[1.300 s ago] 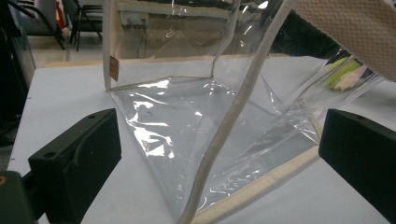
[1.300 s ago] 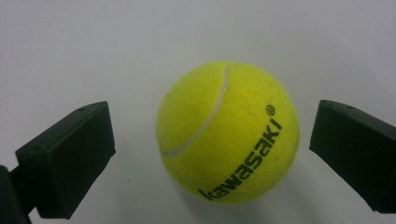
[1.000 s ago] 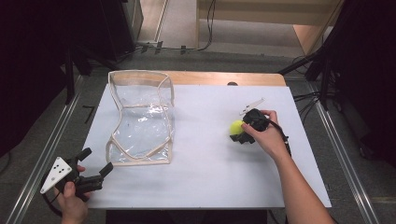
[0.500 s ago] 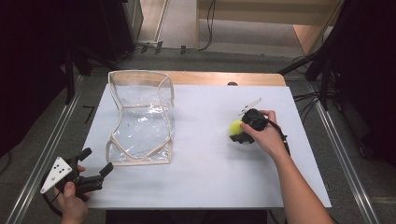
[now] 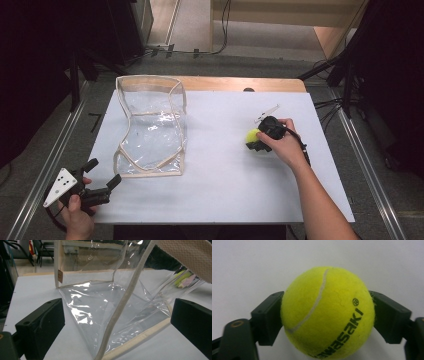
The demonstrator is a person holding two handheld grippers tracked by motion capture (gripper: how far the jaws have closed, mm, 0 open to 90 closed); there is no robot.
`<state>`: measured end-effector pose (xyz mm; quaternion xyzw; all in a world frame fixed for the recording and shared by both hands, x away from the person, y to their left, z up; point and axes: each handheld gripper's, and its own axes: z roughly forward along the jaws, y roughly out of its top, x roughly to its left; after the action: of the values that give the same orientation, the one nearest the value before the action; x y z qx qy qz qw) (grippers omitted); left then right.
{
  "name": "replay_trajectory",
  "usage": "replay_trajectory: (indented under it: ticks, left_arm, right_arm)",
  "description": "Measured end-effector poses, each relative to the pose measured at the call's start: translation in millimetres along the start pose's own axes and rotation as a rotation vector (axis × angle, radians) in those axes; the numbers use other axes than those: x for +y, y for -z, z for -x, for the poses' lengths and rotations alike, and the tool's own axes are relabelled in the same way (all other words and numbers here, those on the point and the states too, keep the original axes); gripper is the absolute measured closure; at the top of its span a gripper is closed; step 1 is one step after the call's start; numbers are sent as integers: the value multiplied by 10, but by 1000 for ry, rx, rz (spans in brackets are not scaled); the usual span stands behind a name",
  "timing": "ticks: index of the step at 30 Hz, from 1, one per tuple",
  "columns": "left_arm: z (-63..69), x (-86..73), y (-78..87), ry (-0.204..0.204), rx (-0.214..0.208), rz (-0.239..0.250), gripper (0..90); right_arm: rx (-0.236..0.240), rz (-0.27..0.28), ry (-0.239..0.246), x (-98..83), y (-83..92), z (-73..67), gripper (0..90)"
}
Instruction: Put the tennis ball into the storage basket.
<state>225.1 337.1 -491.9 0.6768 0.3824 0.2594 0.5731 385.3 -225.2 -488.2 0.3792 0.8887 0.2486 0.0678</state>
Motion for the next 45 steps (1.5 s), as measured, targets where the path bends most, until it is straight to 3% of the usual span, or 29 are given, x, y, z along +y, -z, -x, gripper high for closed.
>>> replay_trajectory:
  ticks: [10,45]
  left_arm:
    - [-1,0,0,2,0,1,0]
    - [-5,0,2,1,0,1,0]
  right_arm:
    - [10,-5,-1,15,-3,3,228]
    - [20,-12,42,175,93,-95,230]
